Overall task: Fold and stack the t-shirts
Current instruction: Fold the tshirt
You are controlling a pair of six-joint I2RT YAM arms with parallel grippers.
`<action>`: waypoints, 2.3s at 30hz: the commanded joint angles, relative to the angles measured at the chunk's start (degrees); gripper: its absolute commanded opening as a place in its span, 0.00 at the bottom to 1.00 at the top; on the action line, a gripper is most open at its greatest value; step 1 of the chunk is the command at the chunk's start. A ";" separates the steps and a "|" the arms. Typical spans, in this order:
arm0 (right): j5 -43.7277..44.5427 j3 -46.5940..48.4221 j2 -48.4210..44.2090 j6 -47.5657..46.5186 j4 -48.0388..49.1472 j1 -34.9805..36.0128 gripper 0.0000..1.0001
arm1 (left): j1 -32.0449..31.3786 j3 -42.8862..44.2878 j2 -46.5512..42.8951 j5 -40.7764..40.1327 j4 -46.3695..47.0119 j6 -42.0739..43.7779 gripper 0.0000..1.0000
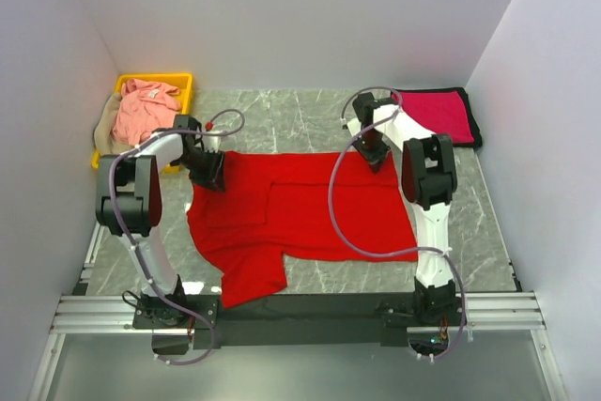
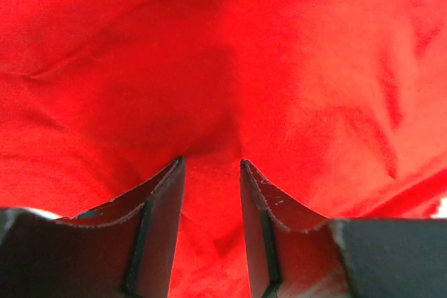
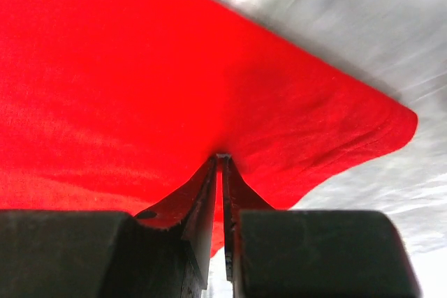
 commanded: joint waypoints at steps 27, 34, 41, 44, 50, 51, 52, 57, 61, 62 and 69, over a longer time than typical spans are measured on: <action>2.00 17.64 -4.84 -1.77 7.34 0.17 0.73 | 4.37 32.08 9.35 11.18 3.60 5.79 0.74; -11.64 -3.72 -23.39 -6.77 0.21 1.75 0.70 | 9.30 20.76 -3.70 16.47 -12.16 24.45 0.70; -12.35 -29.90 -37.02 -8.46 3.45 8.69 0.54 | 11.41 0.45 -14.50 9.18 -15.05 44.02 0.65; -9.98 -34.41 -36.60 -6.61 8.89 11.07 0.52 | 11.15 -5.80 -17.59 7.59 -11.35 46.05 0.65; -6.20 -34.34 -29.76 -4.67 13.39 11.25 0.50 | 9.48 -11.17 -17.59 6.27 -6.25 43.85 0.63; -5.85 -34.16 -28.87 -4.85 13.65 11.16 0.50 | 8.95 -13.00 -17.42 5.75 -4.41 43.59 0.63; -4.89 -34.07 -28.16 -5.02 13.83 11.25 0.50 | 8.16 -13.98 -17.33 4.09 -3.44 43.24 0.62; -2.59 -35.13 -24.82 -7.22 13.66 10.11 0.48 | 2.19 -20.56 -17.67 -0.05 0.70 42.71 0.59; -0.92 -36.09 -24.29 -8.89 13.13 7.74 0.48 | -1.94 -23.56 -17.85 -2.43 -0.26 43.93 0.55; -0.49 -36.62 -24.46 -9.24 12.87 7.38 0.48 | -2.65 -24.00 -18.99 -2.26 -2.26 44.64 0.54; -1.61 -38.64 -28.33 -12.49 10.67 5.27 0.48 | -4.32 -28.40 -27.95 -0.94 -16.67 53.34 0.49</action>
